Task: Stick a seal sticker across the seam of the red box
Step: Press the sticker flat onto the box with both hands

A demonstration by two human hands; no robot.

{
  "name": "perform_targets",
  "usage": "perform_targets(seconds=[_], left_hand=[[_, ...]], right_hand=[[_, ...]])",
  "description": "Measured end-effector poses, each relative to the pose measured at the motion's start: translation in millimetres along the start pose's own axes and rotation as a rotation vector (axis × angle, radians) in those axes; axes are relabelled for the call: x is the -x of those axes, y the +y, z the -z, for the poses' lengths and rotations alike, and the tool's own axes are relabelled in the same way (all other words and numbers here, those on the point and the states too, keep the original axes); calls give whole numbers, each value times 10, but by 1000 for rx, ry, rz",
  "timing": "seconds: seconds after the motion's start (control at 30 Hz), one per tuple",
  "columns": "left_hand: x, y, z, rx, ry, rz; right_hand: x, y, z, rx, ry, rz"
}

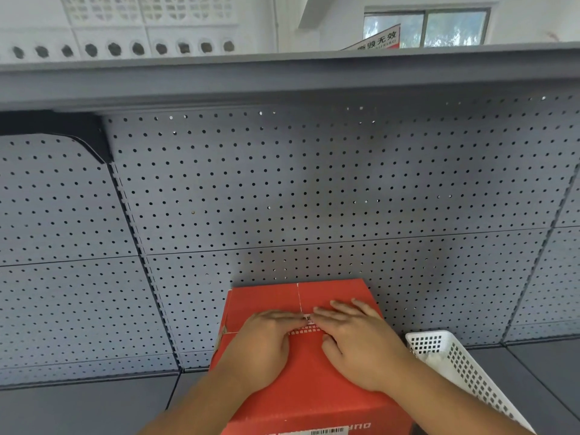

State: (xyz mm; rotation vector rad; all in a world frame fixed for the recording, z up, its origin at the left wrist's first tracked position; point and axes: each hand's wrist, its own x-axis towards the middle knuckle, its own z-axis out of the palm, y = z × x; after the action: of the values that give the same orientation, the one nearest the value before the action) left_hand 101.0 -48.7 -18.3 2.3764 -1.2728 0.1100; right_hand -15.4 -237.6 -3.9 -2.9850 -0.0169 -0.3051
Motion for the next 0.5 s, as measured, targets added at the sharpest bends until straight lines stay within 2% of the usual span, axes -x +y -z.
perform_targets(seconds=[0.13, 0.27, 0.5], left_hand=[[60, 56, 9, -30, 20, -9], [162, 63, 20, -120, 109, 39], [229, 31, 48, -208, 112, 126]], right_hand=[[62, -38, -14, 50, 12, -83], [77, -43, -12, 50, 21, -158], [74, -59, 1, 22, 29, -152]])
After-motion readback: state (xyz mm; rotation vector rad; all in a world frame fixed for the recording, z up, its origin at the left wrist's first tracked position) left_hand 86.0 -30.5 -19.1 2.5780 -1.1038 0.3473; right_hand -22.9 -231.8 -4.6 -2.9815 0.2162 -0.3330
